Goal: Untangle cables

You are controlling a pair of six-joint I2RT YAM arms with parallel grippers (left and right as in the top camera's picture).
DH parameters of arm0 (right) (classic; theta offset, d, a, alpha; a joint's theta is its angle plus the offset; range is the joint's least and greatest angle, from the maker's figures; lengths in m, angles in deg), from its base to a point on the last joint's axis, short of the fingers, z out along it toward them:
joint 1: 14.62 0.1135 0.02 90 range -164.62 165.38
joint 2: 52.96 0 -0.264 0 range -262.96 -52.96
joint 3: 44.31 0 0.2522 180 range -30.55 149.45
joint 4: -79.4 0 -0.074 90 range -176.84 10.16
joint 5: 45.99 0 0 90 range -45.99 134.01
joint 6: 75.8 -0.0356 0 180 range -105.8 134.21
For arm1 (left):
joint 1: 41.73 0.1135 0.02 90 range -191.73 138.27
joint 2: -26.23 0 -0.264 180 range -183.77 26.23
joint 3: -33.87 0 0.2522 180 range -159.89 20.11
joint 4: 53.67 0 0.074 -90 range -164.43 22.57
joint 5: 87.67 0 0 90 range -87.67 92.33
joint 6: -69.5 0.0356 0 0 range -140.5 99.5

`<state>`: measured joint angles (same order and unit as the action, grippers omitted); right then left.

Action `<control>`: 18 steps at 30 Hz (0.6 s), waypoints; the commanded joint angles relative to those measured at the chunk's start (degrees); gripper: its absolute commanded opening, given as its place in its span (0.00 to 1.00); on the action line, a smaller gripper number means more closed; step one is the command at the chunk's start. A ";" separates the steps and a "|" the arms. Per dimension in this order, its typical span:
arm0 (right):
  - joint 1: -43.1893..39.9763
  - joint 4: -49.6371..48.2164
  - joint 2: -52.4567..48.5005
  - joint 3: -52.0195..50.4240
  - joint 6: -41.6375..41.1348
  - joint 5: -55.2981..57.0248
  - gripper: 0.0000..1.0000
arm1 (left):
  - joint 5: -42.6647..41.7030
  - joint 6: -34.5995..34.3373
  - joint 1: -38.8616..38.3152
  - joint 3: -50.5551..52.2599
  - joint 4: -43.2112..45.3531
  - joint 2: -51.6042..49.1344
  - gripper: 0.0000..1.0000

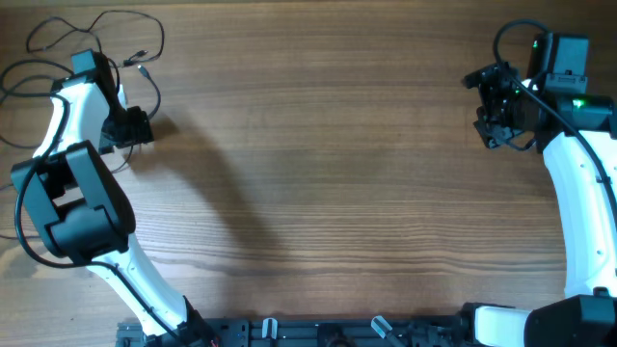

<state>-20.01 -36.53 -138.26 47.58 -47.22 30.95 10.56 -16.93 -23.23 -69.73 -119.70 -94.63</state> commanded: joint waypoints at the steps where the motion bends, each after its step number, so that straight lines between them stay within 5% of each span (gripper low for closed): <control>1: 0.35 -0.09 -0.66 0.13 -0.04 -0.35 0.81 | -1.79 -0.09 0.04 -0.04 -0.24 -0.42 0.60; 13: 0.35 -0.07 -0.66 0.13 -0.02 -0.37 0.81 | -4.28 0.72 1.27 2.86 1.20 -2.27 0.45; 18: 0.35 0.02 -0.66 0.13 0.00 -0.37 0.81 | -3.76 0.72 1.29 3.06 0.48 -2.25 0.06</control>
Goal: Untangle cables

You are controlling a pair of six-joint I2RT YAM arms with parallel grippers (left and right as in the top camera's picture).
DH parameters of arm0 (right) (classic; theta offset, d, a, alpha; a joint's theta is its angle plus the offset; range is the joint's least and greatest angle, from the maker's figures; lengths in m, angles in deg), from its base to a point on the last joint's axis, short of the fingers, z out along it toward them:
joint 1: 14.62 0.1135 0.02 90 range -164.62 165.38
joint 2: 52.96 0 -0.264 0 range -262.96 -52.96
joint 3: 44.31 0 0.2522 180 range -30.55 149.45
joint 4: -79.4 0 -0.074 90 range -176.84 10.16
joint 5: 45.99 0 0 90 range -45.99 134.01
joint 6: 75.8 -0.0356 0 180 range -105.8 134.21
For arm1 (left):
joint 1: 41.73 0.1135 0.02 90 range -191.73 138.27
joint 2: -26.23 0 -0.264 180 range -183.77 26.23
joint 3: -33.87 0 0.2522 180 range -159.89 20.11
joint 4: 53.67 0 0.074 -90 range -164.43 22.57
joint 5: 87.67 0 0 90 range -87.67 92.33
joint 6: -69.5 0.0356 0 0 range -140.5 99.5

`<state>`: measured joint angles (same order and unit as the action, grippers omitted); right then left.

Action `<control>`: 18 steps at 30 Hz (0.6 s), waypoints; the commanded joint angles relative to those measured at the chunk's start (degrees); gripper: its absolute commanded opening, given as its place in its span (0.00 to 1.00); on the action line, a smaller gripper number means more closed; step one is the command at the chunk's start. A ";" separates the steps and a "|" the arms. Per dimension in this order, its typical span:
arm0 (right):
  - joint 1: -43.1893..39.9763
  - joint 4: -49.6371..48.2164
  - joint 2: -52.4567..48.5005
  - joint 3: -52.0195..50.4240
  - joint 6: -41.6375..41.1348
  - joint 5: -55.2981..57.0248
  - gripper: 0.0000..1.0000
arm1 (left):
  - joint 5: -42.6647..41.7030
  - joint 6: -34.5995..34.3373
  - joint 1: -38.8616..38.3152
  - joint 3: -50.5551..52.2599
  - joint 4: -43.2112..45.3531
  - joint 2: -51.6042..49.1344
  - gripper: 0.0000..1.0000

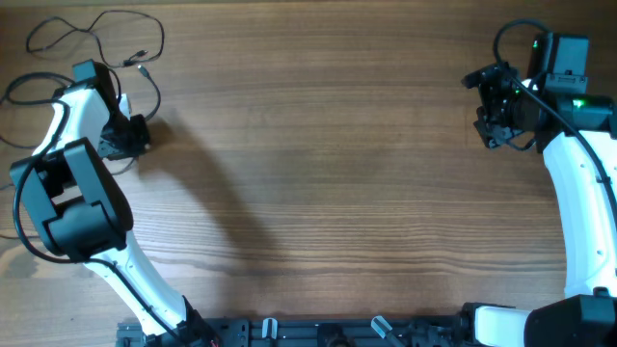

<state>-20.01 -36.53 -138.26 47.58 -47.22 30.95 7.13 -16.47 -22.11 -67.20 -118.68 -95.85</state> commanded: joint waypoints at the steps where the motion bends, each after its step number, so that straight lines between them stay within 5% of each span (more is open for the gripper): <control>1: 0.35 0.02 -0.66 0.13 -0.02 -0.37 0.81 | 0.52 0.24 0.15 0.52 -0.68 -0.90 0.04; 9: 0.35 -0.09 -0.66 0.13 -0.09 -0.35 0.81 | -1.09 -0.17 0.13 -0.13 -3.28 7.10 0.04; 18: 0.35 -1.38 -0.66 0.13 -0.07 -0.33 0.81 | -7.98 -3.45 0.11 0.00 -17.40 9.25 0.04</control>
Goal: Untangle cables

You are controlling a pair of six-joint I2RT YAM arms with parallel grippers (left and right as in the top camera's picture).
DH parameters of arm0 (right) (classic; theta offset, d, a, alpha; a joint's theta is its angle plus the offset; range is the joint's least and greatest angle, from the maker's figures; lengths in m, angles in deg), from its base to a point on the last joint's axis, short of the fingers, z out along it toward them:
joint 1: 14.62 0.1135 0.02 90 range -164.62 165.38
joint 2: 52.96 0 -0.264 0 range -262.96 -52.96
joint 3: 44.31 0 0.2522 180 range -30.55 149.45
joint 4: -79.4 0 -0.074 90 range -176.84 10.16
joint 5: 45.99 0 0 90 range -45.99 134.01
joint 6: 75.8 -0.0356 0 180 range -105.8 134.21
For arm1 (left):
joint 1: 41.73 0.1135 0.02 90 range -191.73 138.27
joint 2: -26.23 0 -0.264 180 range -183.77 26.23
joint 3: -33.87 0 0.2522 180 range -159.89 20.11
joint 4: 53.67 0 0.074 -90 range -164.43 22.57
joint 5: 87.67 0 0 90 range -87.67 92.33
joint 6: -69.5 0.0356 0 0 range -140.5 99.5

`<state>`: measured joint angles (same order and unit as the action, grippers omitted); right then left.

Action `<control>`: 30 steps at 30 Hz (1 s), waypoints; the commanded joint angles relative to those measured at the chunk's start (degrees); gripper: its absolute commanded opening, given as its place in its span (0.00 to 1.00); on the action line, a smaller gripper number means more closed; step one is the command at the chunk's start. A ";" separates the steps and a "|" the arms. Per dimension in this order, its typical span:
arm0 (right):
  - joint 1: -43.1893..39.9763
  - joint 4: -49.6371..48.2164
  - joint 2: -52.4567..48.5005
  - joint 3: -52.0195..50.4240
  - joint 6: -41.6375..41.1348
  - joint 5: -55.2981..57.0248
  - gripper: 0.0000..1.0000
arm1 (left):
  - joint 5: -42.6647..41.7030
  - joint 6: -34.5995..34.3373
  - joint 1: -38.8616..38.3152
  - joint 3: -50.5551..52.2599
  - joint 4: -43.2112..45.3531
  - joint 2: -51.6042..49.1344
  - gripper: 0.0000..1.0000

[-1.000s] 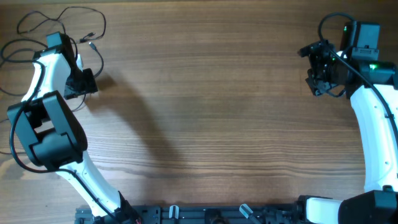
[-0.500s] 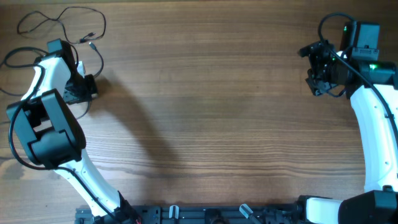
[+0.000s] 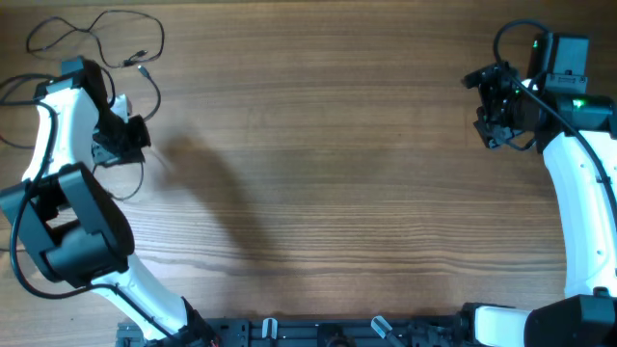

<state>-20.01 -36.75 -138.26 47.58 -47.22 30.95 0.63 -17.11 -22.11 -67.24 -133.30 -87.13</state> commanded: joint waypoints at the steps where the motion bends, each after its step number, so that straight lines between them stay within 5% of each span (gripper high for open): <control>1: 0.35 -1.68 -0.66 0.13 -0.09 -0.33 0.81 | -1.49 -2.84 0.11 0.04 -3.45 0.55 0.04; 6: 0.35 -1.22 -0.66 0.13 -0.02 -0.33 0.81 | -0.17 -5.62 0.11 0.15 -4.52 0.52 0.04; 9: 0.35 -1.16 -0.66 0.13 -0.02 -0.35 0.81 | -0.20 -5.60 0.11 0.15 -5.62 0.52 0.17; 10: 0.35 -1.18 -0.66 0.13 -0.04 -0.37 0.81 | -0.17 -5.60 0.11 0.15 -6.01 0.52 0.41; 18: 0.35 -1.42 -0.66 0.13 0.63 -0.35 0.81 | -1.75 -5.60 0.00 -1.86 -10.47 0.55 0.59; 20: 0.35 -2.84 -0.61 0.15 4.96 -0.37 0.81 | -8.37 -5.60 0.00 -7.65 -13.44 0.68 0.61; 23: 0.24 -5.92 1.18 0.39 15.08 -1.68 0.82 | -20.94 -5.09 -0.50 -16.39 -15.17 3.10 0.75; 26: 0.17 -5.55 6.29 0.42 21.70 -1.60 0.82 | -25.90 -2.08 -2.47 -17.92 -11.69 10.05 1.00; 30: 0.20 0.59 14.88 0.15 27.06 5.53 0.80 | -25.90 -0.31 -6.03 -17.77 -7.63 20.72 1.00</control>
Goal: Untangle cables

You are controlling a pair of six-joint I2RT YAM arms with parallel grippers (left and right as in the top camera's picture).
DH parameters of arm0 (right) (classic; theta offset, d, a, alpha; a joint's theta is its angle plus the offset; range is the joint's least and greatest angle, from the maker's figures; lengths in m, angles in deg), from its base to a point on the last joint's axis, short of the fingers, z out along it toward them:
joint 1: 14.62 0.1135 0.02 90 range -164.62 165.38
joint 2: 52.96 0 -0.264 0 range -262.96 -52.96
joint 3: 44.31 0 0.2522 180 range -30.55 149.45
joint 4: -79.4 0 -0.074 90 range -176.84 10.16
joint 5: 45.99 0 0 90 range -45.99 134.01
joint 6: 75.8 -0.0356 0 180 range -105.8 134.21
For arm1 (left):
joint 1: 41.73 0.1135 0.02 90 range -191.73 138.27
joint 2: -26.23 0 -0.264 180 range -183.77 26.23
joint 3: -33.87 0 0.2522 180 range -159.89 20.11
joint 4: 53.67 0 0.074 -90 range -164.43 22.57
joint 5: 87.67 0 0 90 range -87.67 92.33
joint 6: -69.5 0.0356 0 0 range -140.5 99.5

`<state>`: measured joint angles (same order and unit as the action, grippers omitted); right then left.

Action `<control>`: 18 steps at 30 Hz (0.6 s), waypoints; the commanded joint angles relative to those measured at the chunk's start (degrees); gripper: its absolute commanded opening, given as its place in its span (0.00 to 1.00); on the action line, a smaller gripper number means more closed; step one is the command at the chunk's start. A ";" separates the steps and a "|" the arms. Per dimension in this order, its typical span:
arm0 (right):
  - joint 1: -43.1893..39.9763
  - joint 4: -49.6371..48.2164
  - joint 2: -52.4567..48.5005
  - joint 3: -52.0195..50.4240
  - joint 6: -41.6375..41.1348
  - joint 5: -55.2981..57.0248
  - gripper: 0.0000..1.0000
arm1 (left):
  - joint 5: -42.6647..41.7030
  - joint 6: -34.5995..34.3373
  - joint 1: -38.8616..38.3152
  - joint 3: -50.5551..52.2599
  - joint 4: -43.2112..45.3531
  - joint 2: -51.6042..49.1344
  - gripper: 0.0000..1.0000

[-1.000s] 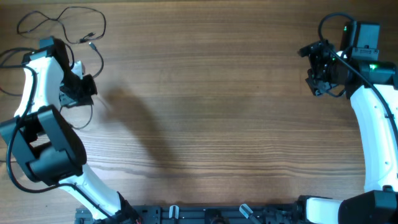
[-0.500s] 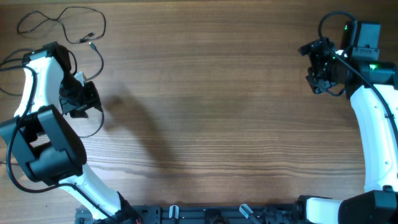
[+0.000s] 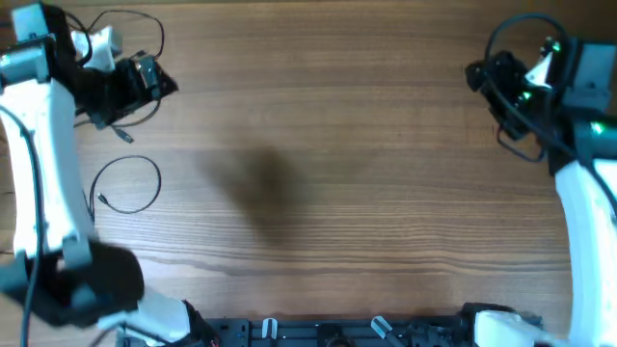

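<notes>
In the overhead view my left gripper (image 3: 147,79) is lifted at the far left of the table. It looks shut on a thin black cable (image 3: 108,123) that sags below it and ends in a small plug (image 3: 123,137). A second black cable (image 3: 128,183) lies on the wood as a loose loop, apart from the first. More cable (image 3: 135,21) curls along the back edge behind the gripper. My right gripper (image 3: 485,79) hovers at the far right with its jaws apart and holds nothing.
The wooden table (image 3: 328,145) spreads between the two arms, with a soft shadow near its middle. The left arm's white links (image 3: 39,173) run down the left edge. The right arm's own black wiring (image 3: 511,34) arcs above its wrist.
My left arm has risen and its gripper now sits further back, with a cable hanging from it. The looped cable on the table is now in full view. The right arm has also lifted slightly.
My left gripper was low among the tangled cables at the far left, then shifted a little toward the left edge over two moments. Now it is raised with one cable, and a separate loop lies on the wood. The right gripper stayed at the right throughout.
</notes>
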<state>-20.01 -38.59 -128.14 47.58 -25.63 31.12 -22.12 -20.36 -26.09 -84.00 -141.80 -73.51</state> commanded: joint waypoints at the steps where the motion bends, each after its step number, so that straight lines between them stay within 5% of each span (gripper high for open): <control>1: 0.20 5.01 7.23 -0.26 5.35 9.46 0.80 | -3.04 4.00 -3.61 0.02 0.92 10.25 1.00; 8: 0.20 2.56 23.54 -11.63 12.90 12.15 0.81 | -2.95 2.47 -5.99 25.92 13.44 32.89 1.00; 10: 0.20 0.28 25.27 -13.64 12.61 12.46 1.00 | -2.97 2.38 -6.01 36.94 22.34 44.59 1.00; 11: 0.20 -0.63 25.24 -14.05 11.93 12.46 1.00 | -2.97 2.43 -6.01 40.06 24.83 48.11 1.00; 15: 0.17 -1.05 22.45 -14.10 1.75 12.48 1.00 | -2.95 2.45 -6.01 44.94 26.38 56.08 1.00; 18: 0.17 -0.61 20.04 -14.10 1.81 12.46 1.00 | -2.95 2.45 -6.01 44.94 25.03 56.89 1.00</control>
<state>-20.01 -39.33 -107.11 34.07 -21.80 42.62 -24.59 -17.83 -32.26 -39.87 -115.95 -16.93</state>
